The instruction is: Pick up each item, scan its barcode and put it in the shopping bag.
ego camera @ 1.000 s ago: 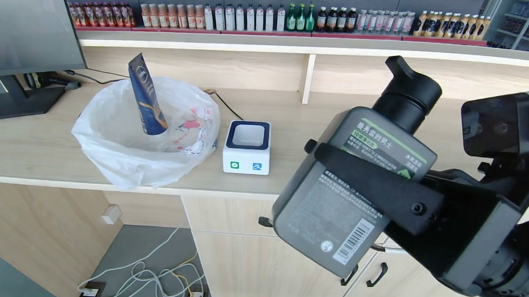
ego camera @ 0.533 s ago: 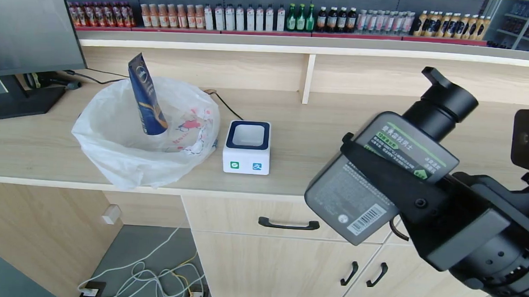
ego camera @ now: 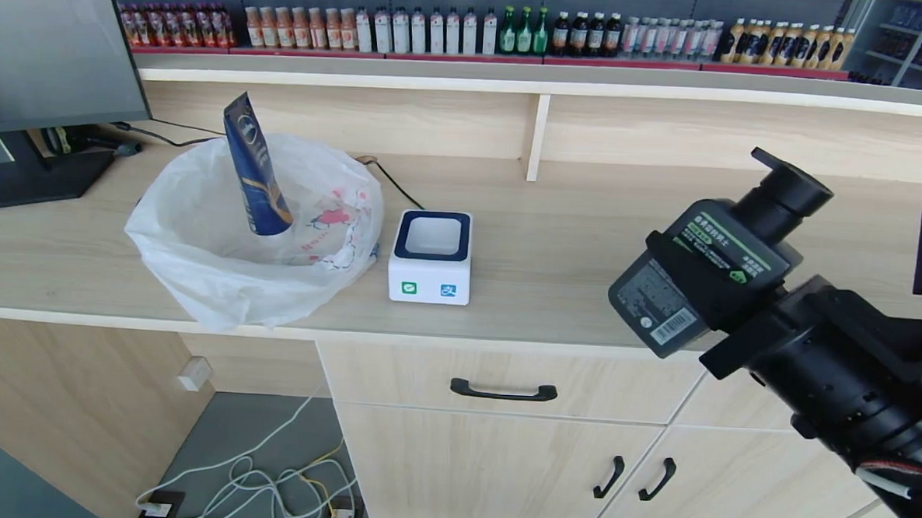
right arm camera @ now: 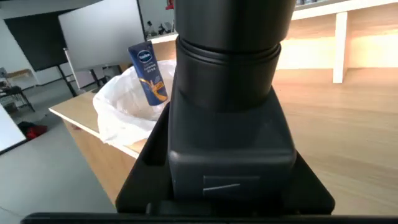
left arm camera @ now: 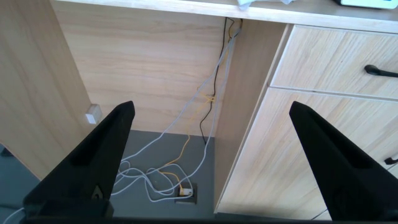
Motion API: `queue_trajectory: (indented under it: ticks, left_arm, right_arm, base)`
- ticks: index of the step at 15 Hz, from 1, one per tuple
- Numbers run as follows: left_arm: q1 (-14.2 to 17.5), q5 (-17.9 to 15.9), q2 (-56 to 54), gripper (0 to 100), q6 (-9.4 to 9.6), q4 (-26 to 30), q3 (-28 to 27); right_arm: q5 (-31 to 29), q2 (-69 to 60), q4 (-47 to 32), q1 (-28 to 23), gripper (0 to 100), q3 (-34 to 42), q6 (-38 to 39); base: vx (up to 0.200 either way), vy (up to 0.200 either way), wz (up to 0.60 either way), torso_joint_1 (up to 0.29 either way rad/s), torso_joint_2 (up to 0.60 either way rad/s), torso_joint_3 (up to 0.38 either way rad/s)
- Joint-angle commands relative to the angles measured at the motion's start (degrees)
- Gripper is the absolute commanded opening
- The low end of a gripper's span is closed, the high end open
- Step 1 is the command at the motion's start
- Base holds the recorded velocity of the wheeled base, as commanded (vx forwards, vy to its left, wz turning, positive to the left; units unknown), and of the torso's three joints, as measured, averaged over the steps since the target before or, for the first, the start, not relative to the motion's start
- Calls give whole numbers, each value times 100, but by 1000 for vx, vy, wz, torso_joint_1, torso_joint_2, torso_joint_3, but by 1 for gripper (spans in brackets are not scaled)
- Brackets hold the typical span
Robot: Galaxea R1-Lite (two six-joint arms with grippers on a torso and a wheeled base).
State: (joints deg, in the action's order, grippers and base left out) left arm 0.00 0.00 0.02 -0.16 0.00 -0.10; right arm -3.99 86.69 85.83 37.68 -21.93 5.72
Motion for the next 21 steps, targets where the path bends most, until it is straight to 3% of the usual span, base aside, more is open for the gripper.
queue_trajectory:
  ticks: [1, 5, 10, 13, 21]
  left_arm:
    - [0, 0, -2, 100, -2, 0, 1]
    - [0, 0, -2, 100, -2, 0, 1]
    - [-9, 0, -2, 100, 16, 0, 1]
    - [-9, 0, -2, 100, 16, 0, 1]
    - [0, 0, -2, 100, 7, 0, 1]
  right_arm:
    - [-67, -47, -40, -147, 0, -39, -159]
    - [-67, 191, -23, -903, 0, -145, -572]
    - [-111, 305, 56, -1272, 0, -259, -607]
    - [-111, 182, 118, -1764, 0, -285, -589]
    - [-67, 191, 197, -1861, 0, -206, -563]
  base:
    - [0, 0, 0, 0, 0, 0]
    - [0, 0, 0, 0, 0, 0]
    - [0, 0, 0, 0, 0, 0]
    - [0, 200, 0, 7, 4, 5]
    - [0, 200, 0, 2, 2, 2]
